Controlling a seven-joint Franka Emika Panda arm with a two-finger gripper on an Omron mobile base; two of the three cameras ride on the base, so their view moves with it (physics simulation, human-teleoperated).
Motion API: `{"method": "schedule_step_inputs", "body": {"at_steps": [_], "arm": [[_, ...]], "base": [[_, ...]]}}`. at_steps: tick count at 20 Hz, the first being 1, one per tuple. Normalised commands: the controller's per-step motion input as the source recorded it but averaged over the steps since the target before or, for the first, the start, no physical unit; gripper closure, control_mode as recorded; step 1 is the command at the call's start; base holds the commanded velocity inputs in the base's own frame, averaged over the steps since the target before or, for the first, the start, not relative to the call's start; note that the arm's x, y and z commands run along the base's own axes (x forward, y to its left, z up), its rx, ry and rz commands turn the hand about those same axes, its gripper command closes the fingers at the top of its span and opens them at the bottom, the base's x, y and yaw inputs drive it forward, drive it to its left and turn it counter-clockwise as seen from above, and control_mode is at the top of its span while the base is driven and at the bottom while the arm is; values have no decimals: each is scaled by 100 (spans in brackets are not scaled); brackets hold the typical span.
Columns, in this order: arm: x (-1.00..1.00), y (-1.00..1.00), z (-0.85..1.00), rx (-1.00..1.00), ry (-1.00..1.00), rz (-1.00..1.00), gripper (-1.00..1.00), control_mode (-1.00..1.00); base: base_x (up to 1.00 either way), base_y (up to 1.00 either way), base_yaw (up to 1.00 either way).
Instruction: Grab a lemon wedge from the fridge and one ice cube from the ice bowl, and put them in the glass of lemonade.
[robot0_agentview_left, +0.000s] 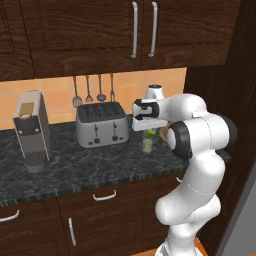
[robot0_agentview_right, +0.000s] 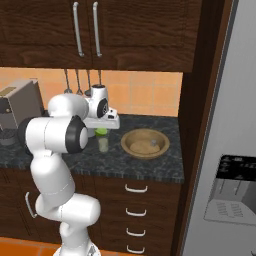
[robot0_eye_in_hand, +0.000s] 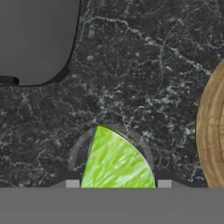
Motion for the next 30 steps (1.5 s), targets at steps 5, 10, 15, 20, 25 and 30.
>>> {"method": "schedule_step_inputs", "body": {"at_steps": [5,10,15,20,25,30], "arm": [[0,0,-5,0,0,0,100,-100],[0,0,0,0,0,0,-100,-100],[0,0,0,0,0,0,-100,-100],[0,0,0,0,0,0,-100,-100],[0,-1,0,0,0,0,-100,-100],[0,-5,12,5,-4,-1,-100,-100]], "base": [[0,0,0],[0,0,0],[0,0,0],[0,0,0],[0,0,0],[0,0,0]]}}
